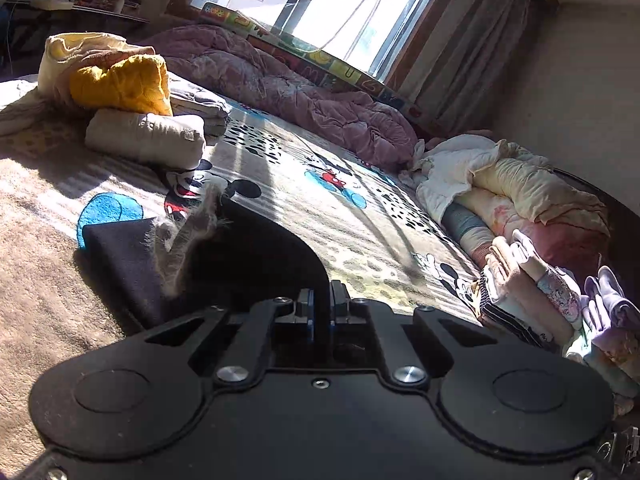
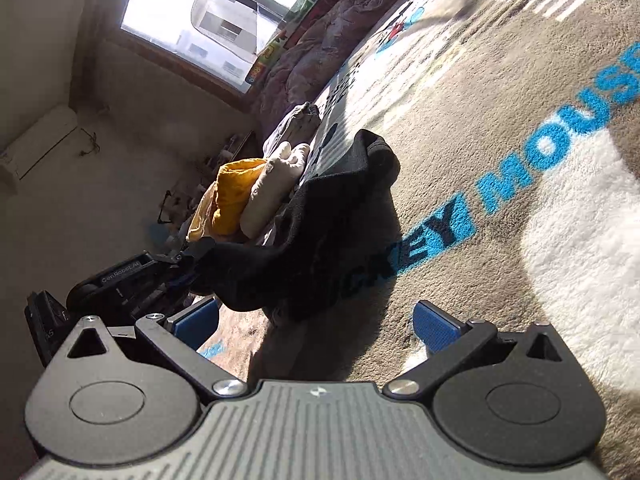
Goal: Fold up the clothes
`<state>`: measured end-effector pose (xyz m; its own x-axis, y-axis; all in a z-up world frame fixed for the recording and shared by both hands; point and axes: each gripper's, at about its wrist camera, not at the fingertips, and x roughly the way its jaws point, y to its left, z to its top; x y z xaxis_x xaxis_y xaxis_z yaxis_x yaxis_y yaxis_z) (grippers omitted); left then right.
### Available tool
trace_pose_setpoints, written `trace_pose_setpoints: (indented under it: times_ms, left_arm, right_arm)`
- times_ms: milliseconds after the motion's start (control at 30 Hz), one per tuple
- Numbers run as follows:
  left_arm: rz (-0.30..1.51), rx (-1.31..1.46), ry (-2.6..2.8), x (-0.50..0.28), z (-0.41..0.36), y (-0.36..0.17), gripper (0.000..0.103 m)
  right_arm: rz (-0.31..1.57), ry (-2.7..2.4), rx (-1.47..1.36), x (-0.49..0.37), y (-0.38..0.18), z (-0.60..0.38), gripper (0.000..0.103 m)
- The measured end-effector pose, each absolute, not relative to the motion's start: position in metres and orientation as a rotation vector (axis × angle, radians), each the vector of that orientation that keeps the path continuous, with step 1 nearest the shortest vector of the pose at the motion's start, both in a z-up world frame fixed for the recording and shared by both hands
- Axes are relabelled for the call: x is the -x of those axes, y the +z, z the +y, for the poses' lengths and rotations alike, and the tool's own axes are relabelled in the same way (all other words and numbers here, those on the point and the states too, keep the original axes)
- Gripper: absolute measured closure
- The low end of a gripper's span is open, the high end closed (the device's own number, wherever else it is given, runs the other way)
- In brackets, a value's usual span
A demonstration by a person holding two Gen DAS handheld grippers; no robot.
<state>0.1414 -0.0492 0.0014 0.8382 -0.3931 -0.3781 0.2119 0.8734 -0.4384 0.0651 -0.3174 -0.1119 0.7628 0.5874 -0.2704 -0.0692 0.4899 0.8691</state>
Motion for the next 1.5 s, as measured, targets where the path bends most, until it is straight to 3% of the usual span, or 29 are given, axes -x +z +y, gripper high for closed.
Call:
trace_pose_setpoints:
  times_ms: [267,500,700,900,1000,1033,1067,1100,1333,1500]
  left_arm:
    - [0.454,0.205,-0.583,-0.127,-0.153,0.016,0.099]
    - [0.467,0.057,-0.737,-0.107,-0.225,0.001,0.100]
    - [0.481,0.082,-0.813,-0.101,-0.260,-0.002,0.100]
    - [0.481,0.124,-0.812,-0.098,-0.245,0.000,0.100]
    - [0.481,0.146,-0.811,-0.096,-0.238,0.001,0.092]
    - [0.481,0.153,-0.811,-0.096,-0.236,0.001,0.080]
    - [0.481,0.160,-0.810,-0.095,-0.233,0.001,0.062]
    - [0.481,0.167,-0.810,-0.095,-0.231,0.001,0.055]
    - [0.453,0.038,-0.540,-0.098,-0.136,-0.006,0.052]
    - [0.439,-0.250,-0.371,-0.096,-0.092,-0.032,0.036]
  right_arm:
    - [0.396,0.333,-1.336,-0.051,-0.132,-0.394,0.001]
    - [0.298,0.254,-1.399,-0.032,-0.142,-0.432,0.001]
    - [0.223,0.196,-1.475,-0.016,-0.158,-0.458,0.001]
    - [0.152,0.167,-1.524,-0.013,-0.170,-0.477,0.001]
    - [0.158,0.160,-1.505,-0.012,-0.167,-0.484,0.001]
    - [0.167,0.159,-1.492,-0.013,-0.165,-0.484,0.001]
    - [0.180,0.156,-1.472,-0.014,-0.163,-0.482,0.001]
    - [0.194,0.154,-1.450,-0.016,-0.162,-0.481,0.001]
    - [0.253,0.132,-1.358,-0.022,-0.148,-0.472,0.000]
    - [0.301,0.151,-1.296,-0.024,-0.144,-0.455,0.000]
